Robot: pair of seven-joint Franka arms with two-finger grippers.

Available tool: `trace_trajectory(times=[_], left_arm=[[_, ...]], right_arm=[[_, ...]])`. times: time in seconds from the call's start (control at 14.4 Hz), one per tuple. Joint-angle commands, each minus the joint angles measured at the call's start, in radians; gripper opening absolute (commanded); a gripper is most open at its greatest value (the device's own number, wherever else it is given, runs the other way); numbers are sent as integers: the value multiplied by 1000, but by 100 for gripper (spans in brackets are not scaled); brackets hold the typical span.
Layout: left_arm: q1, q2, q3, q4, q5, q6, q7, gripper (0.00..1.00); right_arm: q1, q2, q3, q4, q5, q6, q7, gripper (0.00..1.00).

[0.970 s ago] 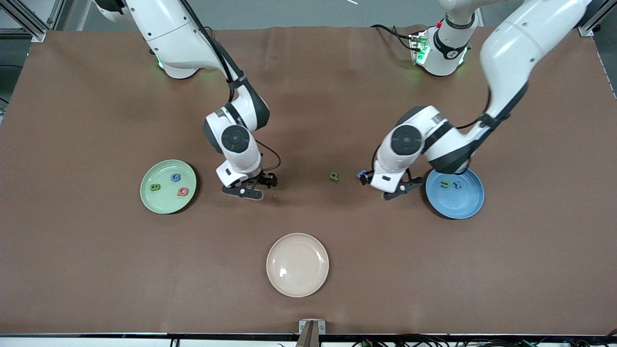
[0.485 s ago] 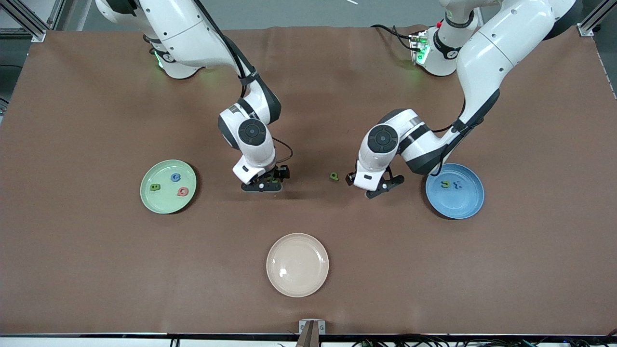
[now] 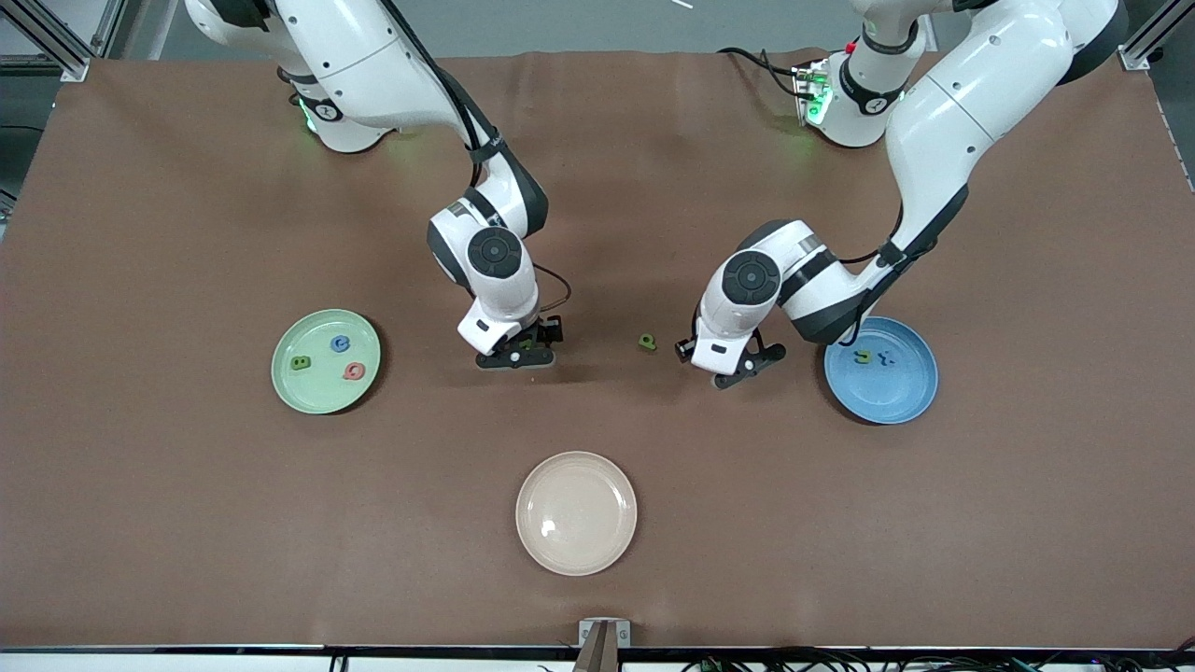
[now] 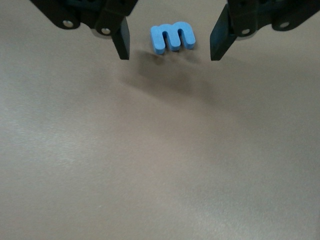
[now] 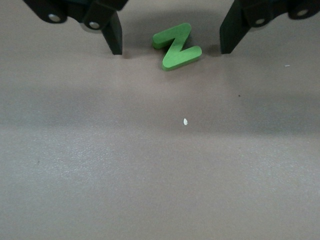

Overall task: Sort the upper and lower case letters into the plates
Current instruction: 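Grasp the blue E with the left gripper while the right gripper reaches the Z, then carry the green Z to the green plate while the left gripper carries the E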

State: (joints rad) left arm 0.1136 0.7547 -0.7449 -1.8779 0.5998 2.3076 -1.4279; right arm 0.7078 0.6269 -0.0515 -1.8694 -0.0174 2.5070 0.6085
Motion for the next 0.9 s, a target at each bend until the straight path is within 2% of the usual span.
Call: trace_trajectory(times=[0.0,0.21,0.42,0.49,0.55,0.69,0.83], left_arm=[[11,-8,-4,-26,-2,19,-38,73],[11,-8,-4,-46,-2,48,-75,73],[11,-8,-2,-56,-2,58,-94,74],[9,-8,-2,-59,-2,58,-104,74],[8,-8,-2,-64,-2,58,-108,74],[5,-6,1,-66,0,59,-108,74],[3,-6,10,-66,2,61,-108,73]], right_arm=[[4,-1,-4,-11,-15,15,-6,71],[4,-3,-4,-11,-15,15,-9,53],[-10,-6,-4,-23,-15,12,-30,21],[-23,-9,-4,-24,-15,12,-41,5],[-43,-15,-4,-24,-15,9,-44,0],[-82,-35,-4,-36,-13,0,-90,0],[-164,-99,-2,-88,-12,-5,-214,0]])
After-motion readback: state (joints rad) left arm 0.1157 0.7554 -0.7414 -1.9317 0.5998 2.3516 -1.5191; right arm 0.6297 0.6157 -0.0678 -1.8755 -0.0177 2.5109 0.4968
